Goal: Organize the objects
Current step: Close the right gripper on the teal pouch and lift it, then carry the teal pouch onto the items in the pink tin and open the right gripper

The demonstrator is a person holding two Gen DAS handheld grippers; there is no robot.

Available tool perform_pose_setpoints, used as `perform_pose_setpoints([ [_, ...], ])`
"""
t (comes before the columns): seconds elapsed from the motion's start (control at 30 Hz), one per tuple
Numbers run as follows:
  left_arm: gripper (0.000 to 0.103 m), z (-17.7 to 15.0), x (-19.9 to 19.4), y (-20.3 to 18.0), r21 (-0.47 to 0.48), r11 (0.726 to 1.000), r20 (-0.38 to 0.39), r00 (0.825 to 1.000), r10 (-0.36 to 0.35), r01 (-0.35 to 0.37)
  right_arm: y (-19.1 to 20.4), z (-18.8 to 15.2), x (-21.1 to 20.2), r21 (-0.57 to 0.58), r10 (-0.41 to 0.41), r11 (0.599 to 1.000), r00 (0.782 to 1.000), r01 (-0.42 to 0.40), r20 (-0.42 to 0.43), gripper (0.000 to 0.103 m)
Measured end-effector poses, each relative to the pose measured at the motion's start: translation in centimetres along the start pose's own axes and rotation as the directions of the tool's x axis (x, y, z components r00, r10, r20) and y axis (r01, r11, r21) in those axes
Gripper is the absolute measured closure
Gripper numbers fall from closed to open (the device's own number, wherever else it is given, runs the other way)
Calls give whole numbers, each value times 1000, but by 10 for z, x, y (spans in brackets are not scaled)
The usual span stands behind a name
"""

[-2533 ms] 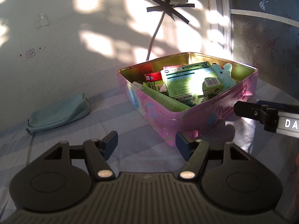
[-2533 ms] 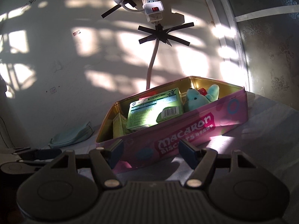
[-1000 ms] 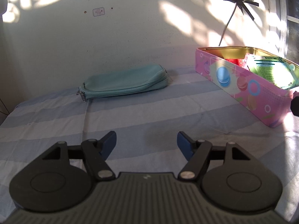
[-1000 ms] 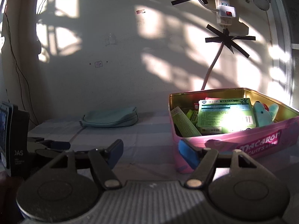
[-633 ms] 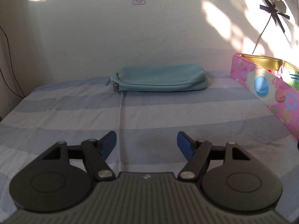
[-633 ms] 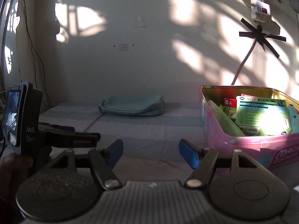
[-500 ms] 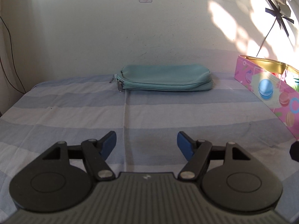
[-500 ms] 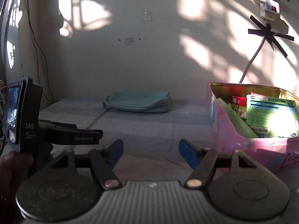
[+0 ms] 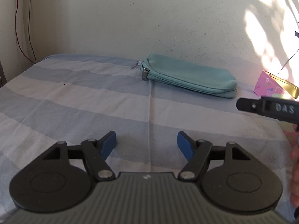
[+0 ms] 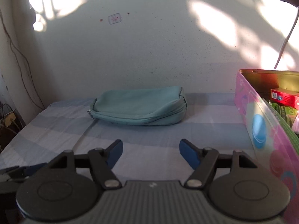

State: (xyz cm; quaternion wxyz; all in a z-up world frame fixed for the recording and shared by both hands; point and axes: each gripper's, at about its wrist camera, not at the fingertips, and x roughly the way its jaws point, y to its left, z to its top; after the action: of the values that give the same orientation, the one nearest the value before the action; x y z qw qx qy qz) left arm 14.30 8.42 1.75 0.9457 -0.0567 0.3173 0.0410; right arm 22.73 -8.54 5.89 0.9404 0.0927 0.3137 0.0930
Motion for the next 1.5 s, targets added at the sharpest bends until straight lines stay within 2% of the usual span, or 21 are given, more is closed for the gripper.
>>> perform_pose_setpoints([
  [0.13, 27, 0, 3, -2, 6, 1000, 1, 1000, 7, -7, -28, 25, 46, 179, -20, 984, 1000, 22, -12, 31],
  [0.23, 25, 1, 4, -4, 6, 1000, 0, 1000, 3, -3, -40, 36, 72, 234, -45, 971, 999, 48, -20, 31],
  [0.3, 25, 2, 6, -4, 9, 1000, -1, 1000, 2, -2, -44, 42, 87, 250, -50, 967, 998, 58, -38, 36],
  [0.33, 25, 3, 6, -3, 9, 1000, -1, 1000, 1, -1, -41, 44, 91, 232, -50, 971, 998, 58, -42, 50],
  [0.37, 25, 3, 6, -2, 5, 1000, -1, 1000, -2, 2, -39, 46, 94, 214, -34, 976, 998, 44, -53, 56],
  [0.43, 25, 5, 6, 1, -9, 1000, -2, 1000, -6, 6, -31, 44, 89, 175, -56, 982, 997, 64, -48, 60],
  [0.53, 25, 9, 4, 13, -57, 998, 13, 1000, 21, -20, -30, 31, 70, 178, -29, 983, 998, 37, -52, 64],
  [0.63, 25, 15, 0, 34, -148, 988, 35, 998, 47, -42, -29, 10, 35, 182, 13, 983, 999, -4, -52, 68],
  [0.77, 25, 18, -4, 55, -250, 968, 54, 998, 37, -22, -29, -20, -23, 159, 63, 986, 997, -55, -44, 72],
  [0.87, 24, 17, -9, 50, -226, 974, 87, 996, 3, 16, -35, -44, -71, 166, 96, 982, 995, -88, -37, 73],
  [0.93, 23, 15, -12, 38, -162, 983, 116, 991, -67, 86, -43, -61, -99, 184, 120, 977, 992, -110, -44, 73],
  [1.03, 17, 8, -22, 14, -21, 972, 142, 963, -228, 233, -65, -85, -146, 222, 171, 963, 983, -154, -60, 73],
  [1.1, 17, 1, -27, -4, 66, 939, 113, 932, -344, 339, -79, -98, -176, 247, 181, 955, 982, -162, -53, 73],
  [1.13, 17, -3, -28, -11, 97, 912, 84, 910, -407, 399, -88, -106, -192, 249, 179, 955, 983, -161, -50, 73],
  [1.2, 17, -10, -31, -26, 141, 859, 30, 865, -500, 492, -102, -120, -221, 225, 117, 968, 993, -108, -26, 72],
  [1.3, 17, -22, -40, -50, 206, 810, -27, 831, -556, 549, -116, -136, -258, 194, -11, 981, 1000, 8, 16, 66],
  [1.33, 17, -24, -42, -56, 216, 798, -45, 822, -567, 562, -120, -139, -265, 190, -45, 981, 999, 38, 31, 58],
  [1.4, 17, -30, -45, -65, 230, 776, -81, 807, -585, 587, -129, -143, -269, 203, -80, 977, 996, 68, 50, 56],
  [1.43, 18, -31, -45, -70, 236, 774, -94, 806, -584, 588, -133, -143, -268, 223, -69, 973, 996, 56, 52, 56],
  [1.5, 18, -36, -43, -78, 252, 784, -116, 822, -557, 567, -139, -146, -262, 248, -46, 968, 998, 33, 49, 54],
])
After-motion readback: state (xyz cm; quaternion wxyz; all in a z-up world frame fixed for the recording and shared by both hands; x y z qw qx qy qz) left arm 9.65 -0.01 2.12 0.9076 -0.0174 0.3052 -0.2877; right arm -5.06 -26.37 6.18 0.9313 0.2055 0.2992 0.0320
